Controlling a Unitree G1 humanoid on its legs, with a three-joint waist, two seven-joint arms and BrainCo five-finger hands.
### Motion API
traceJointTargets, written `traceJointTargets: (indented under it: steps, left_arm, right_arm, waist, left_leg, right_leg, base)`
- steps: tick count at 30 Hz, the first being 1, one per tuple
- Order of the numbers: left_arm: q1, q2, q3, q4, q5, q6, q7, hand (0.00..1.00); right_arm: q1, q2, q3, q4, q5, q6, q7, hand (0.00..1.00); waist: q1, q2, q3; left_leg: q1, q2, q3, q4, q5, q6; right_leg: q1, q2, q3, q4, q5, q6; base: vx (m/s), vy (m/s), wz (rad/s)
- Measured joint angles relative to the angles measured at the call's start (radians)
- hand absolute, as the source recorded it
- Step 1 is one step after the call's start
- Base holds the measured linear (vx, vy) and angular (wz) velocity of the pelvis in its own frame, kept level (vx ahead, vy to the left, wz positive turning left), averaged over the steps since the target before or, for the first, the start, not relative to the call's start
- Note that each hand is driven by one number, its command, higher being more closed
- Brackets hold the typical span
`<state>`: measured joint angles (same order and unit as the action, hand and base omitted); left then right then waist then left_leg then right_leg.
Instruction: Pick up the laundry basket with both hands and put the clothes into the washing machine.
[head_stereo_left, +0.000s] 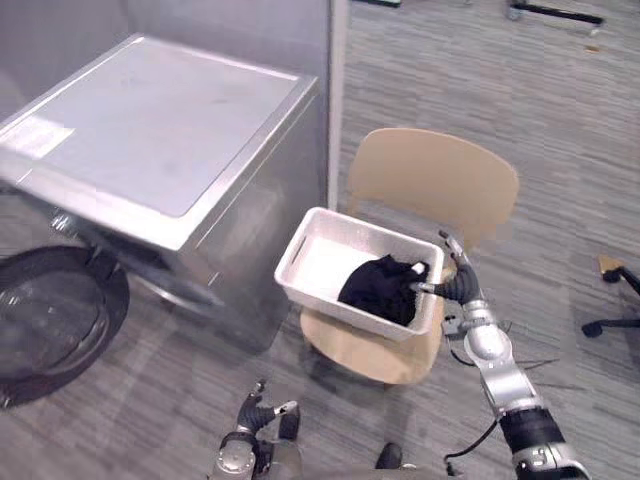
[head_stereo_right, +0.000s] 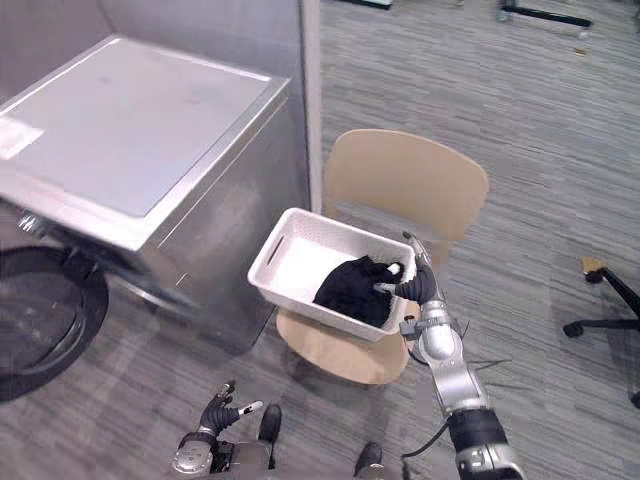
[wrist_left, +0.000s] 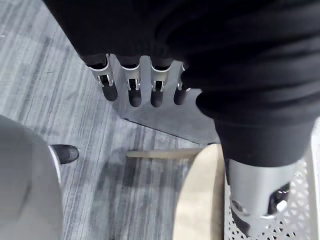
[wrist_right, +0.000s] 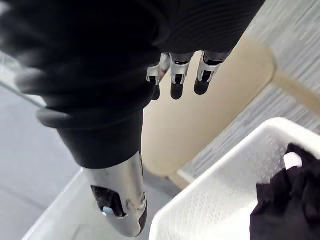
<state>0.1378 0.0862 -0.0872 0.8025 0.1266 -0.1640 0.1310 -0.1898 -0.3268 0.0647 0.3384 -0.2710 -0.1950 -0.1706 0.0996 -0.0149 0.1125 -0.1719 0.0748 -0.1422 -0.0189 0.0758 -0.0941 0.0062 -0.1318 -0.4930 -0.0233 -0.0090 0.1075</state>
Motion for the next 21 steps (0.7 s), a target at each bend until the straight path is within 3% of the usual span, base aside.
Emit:
traceJointTargets:
  steps: [4,8,13,18,21]
  left_arm:
    - [-0.005,0.002,-0.018,-0.051,0.0,-0.017,0.0,0.0]
    - [-0.039,0.004,-0.024,-0.066,-0.005,-0.024,0.003,0.0]
    - [-0.081,0.008,-0.032,-0.077,-0.038,-0.041,0.01,0.0]
    - [-0.127,0.006,-0.044,-0.09,-0.07,-0.042,0.038,0.0]
    - [-0.141,0.006,-0.08,-0.103,-0.087,-0.042,0.048,0.0]
  right_arm:
    - [-0.136,-0.052,0.085,0.173,-0.048,0.002,0.002,0.0]
    - [-0.333,-0.125,0.183,0.366,-0.118,0.008,0.001,0.0]
    - [-0.53,-0.2,0.185,0.571,-0.162,0.05,-0.022,0.0]
    - [-0.697,-0.273,0.182,0.7,-0.12,0.075,-0.077,0.0]
    - [-0.756,-0.312,0.188,0.783,-0.121,0.091,-0.087,0.0]
  waist:
    - [0.04,0.008,0.047]
    - [0.08,0.043,0.106]
    - [0.081,0.063,0.196]
    - [0.08,0.074,0.273]
    - [0.081,0.087,0.289]
  left_leg:
    - [-0.038,-0.017,-0.042,-0.033,0.025,0.012]
    - [-0.112,-0.031,-0.061,-0.047,0.036,0.007]
    - [-0.175,-0.048,-0.078,-0.052,0.115,0.007]
    - [-0.229,-0.051,-0.07,-0.057,0.144,0.011]
    - [-0.258,-0.051,-0.07,-0.057,0.144,0.011]
  right_leg:
    - [-0.016,-0.01,-0.047,0.003,0.002,0.009]
    - [-0.111,-0.05,-0.065,0.081,0.001,0.013]
    - [-0.21,-0.1,-0.075,0.211,-0.039,0.027]
    - [-0.293,-0.114,-0.051,0.252,-0.047,0.022]
    - [-0.329,-0.115,-0.041,0.26,-0.049,0.019]
  base:
    - [-0.16,0.071,0.55]
    - [-0.08,0.078,0.24]
    - [-0.03,0.049,0.15]
    - [0.02,-0.036,-0.07]
    - [0.03,-0.065,-0.06]
